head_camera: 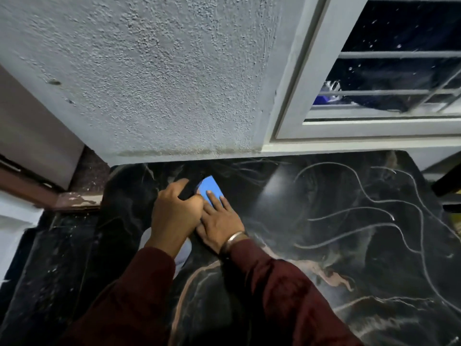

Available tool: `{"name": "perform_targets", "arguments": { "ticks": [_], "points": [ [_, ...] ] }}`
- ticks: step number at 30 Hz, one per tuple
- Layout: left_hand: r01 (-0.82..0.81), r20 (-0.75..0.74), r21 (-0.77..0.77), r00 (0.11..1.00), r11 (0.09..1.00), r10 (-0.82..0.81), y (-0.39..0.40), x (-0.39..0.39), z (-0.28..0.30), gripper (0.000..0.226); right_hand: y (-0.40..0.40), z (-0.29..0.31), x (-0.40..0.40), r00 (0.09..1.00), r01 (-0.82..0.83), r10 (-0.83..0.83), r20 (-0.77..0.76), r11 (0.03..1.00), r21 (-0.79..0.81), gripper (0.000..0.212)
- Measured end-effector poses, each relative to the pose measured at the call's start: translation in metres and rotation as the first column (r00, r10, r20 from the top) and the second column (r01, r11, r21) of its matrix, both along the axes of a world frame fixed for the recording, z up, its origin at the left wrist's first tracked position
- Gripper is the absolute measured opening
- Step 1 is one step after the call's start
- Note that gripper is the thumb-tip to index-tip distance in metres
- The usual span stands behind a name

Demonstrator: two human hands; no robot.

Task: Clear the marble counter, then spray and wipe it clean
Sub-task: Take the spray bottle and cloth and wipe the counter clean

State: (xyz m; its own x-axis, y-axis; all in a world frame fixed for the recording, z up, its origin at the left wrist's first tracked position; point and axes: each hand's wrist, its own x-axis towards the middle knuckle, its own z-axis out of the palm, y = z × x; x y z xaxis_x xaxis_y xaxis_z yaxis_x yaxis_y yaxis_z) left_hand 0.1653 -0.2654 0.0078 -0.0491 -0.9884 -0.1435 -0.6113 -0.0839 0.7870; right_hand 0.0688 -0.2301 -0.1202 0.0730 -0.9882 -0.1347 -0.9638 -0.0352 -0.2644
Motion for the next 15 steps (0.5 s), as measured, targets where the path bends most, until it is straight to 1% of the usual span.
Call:
{"name": "perform_targets", "arguments": {
  "ticks": [2,3,5,6,7,8,10,12,14,15],
  "points": [
    [0.041,0.031,0.037,0.999,0.998,-0.042,-0.002,0.002,0.000,0.013,-0.020,0.004,-0.013,1.000,0.021,-0.021,-0.019,1.000,0.009,0.061],
    [0.056,0.050,0.048,0.997,0.997,-0.058,-0.002,0.003,-0.001,0.016,-0.024,0.007,-0.021,0.998,0.058,-0.058,-0.026,0.998,0.015,0.062],
    [0.045,0.076,0.045,0.996,0.998,-0.049,-0.001,-0.008,-0.002,0.029,-0.028,0.009,-0.054,0.985,0.173,-0.173,-0.013,0.985,0.003,0.070],
    [0.035,0.078,0.044,0.996,0.998,-0.039,0.000,-0.015,-0.004,0.030,-0.026,0.007,-0.077,0.974,0.226,-0.226,-0.008,0.974,0.003,0.074],
    [0.027,0.075,0.049,0.997,0.998,-0.030,0.000,-0.020,-0.006,0.031,-0.022,0.006,-0.100,0.958,0.286,-0.286,-0.024,0.958,0.010,0.073],
    [0.025,0.068,0.057,0.997,0.998,-0.029,0.002,-0.026,-0.006,0.030,-0.013,0.004,-0.124,0.932,0.360,-0.359,-0.043,0.933,-0.002,0.070],
    [0.041,0.053,0.053,0.998,0.998,-0.044,0.005,-0.036,-0.006,0.033,0.010,0.003,-0.172,0.842,0.536,-0.537,-0.041,0.843,-0.046,0.065],
    [0.051,0.046,0.044,0.998,0.998,-0.053,0.009,-0.045,-0.005,0.037,0.024,0.007,-0.204,0.750,0.662,-0.662,0.009,0.750,-0.008,0.060],
    [0.061,0.051,0.054,0.997,0.997,-0.064,0.010,-0.052,-0.007,0.037,0.018,0.009,-0.202,0.706,0.707,-0.706,0.055,0.707,0.015,0.059],
    [0.060,0.048,0.060,0.997,0.996,-0.063,0.011,-0.053,-0.009,0.035,0.009,0.008,-0.191,0.716,0.695,-0.694,0.069,0.719,0.015,0.060]
  ]
}}
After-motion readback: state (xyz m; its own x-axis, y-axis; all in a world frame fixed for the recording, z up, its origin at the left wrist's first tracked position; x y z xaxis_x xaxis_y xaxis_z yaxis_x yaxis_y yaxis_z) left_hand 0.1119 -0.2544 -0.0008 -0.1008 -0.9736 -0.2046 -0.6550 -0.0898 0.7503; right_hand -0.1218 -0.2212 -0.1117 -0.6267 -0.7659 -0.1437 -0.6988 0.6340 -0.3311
